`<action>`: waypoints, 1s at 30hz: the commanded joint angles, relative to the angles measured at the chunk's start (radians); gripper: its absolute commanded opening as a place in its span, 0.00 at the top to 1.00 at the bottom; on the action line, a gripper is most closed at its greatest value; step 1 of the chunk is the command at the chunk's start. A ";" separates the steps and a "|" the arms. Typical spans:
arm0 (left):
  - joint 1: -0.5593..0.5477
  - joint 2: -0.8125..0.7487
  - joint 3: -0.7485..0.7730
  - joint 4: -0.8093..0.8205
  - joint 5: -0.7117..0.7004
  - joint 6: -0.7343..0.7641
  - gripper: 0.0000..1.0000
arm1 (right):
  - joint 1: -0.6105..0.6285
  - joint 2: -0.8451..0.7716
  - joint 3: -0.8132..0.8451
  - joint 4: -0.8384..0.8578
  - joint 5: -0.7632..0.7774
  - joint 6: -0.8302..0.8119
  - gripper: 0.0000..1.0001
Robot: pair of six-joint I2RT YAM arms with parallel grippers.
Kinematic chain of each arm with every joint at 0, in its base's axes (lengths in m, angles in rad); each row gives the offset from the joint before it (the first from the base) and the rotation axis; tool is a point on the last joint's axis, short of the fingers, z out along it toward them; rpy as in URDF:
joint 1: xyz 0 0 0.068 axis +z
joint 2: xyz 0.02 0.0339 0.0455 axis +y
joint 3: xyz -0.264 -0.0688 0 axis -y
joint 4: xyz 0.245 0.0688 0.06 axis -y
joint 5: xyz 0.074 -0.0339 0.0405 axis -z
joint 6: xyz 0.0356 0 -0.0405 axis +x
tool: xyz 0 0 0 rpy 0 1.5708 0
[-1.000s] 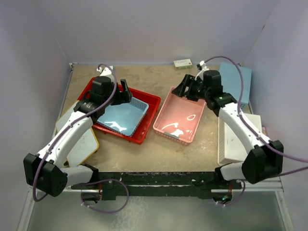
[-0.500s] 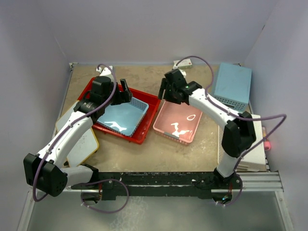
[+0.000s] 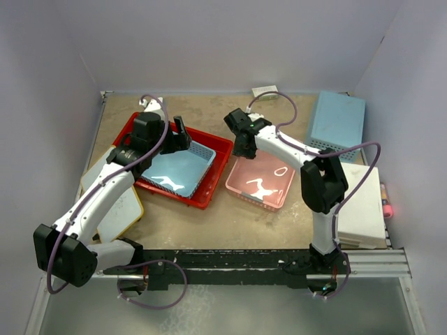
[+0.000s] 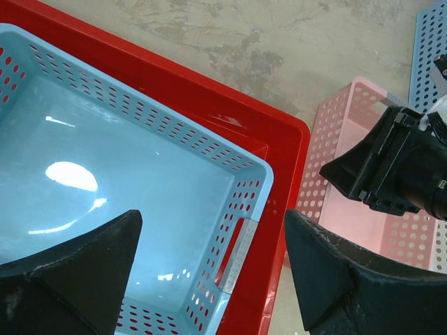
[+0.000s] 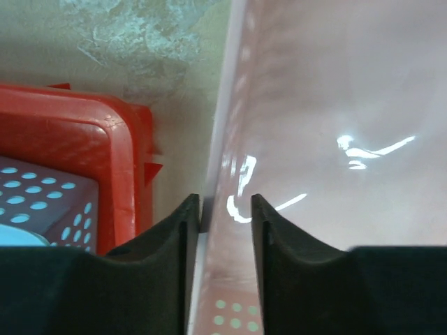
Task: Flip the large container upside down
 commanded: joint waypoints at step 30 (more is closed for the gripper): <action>0.001 -0.065 -0.020 0.008 -0.042 0.022 0.20 | -0.327 -0.549 -0.647 1.128 -1.048 0.199 1.00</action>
